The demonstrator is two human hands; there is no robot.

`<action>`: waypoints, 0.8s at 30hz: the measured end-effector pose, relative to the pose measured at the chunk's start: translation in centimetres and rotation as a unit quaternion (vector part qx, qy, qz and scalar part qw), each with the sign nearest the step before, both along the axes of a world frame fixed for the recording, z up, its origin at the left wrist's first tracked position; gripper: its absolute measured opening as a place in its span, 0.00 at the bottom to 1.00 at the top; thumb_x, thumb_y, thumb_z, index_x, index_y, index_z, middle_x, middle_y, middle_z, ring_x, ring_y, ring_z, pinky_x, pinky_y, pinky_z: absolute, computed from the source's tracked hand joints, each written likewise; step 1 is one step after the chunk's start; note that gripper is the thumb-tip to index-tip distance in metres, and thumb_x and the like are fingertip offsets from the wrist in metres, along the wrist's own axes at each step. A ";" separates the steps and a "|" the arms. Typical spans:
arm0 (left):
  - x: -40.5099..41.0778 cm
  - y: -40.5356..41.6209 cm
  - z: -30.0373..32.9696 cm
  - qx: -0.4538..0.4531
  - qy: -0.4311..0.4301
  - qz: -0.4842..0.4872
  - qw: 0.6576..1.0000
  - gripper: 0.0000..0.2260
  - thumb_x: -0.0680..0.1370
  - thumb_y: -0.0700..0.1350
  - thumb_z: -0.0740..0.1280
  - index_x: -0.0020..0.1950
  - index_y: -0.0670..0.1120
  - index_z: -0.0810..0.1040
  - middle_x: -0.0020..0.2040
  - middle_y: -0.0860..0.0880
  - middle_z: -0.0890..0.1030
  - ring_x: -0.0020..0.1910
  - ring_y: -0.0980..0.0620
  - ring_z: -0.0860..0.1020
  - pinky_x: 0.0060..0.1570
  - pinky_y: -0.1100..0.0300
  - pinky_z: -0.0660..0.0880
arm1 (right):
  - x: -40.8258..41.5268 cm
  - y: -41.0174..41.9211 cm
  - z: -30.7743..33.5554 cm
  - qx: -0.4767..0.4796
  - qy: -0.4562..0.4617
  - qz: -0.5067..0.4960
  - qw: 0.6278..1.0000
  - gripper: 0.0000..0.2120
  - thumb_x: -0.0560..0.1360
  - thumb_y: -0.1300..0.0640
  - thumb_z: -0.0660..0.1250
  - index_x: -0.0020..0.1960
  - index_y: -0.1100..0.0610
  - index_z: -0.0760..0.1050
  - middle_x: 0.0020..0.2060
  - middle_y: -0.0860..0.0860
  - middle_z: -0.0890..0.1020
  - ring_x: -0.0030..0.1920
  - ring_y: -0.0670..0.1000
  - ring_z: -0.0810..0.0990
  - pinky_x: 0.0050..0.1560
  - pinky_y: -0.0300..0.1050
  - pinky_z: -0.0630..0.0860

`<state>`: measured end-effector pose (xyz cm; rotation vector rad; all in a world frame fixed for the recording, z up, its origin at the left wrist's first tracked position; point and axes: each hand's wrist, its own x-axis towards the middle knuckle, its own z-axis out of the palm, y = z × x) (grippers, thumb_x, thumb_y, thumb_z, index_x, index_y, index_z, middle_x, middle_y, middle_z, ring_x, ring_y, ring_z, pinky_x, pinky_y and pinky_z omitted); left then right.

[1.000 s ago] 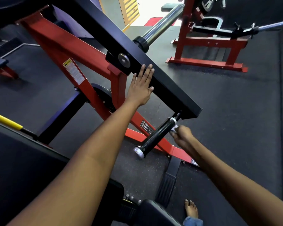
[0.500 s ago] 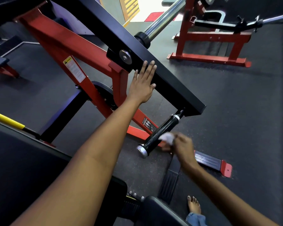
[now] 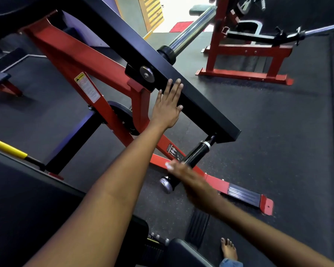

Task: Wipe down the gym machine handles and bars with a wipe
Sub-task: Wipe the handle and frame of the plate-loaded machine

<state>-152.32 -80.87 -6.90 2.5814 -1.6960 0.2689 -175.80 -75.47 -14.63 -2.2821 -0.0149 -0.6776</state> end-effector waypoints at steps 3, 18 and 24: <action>0.0 0.0 0.2 0.009 -0.007 0.002 1.000 0.29 0.83 0.48 0.55 0.80 0.46 0.43 0.80 0.50 0.42 0.78 0.48 0.38 0.75 0.48 0.41 | 2.2 -6.7 0.8 0.046 0.049 -0.174 0.982 0.21 0.74 0.72 0.55 0.65 0.65 0.71 0.63 0.58 0.75 0.67 0.54 0.71 0.72 0.46 0.61; -0.7 0.1 0.2 0.018 -0.056 0.023 0.998 0.30 0.84 0.51 0.53 0.79 0.46 0.40 0.80 0.49 0.39 0.78 0.47 0.37 0.74 0.50 0.37 | 0.4 2.8 0.9 0.154 0.047 0.030 0.987 0.20 0.75 0.71 0.56 0.62 0.60 0.76 0.61 0.50 0.79 0.66 0.46 0.72 0.71 0.44 0.63; -0.4 0.4 0.3 0.031 -0.089 0.023 0.995 0.30 0.84 0.54 0.51 0.79 0.47 0.38 0.79 0.50 0.38 0.78 0.48 0.37 0.76 0.48 0.38 | -4.2 -1.1 -2.5 0.286 0.063 -0.110 0.950 0.16 0.75 0.66 0.59 0.55 0.55 0.81 0.53 0.48 0.83 0.57 0.48 0.80 0.59 0.42 0.75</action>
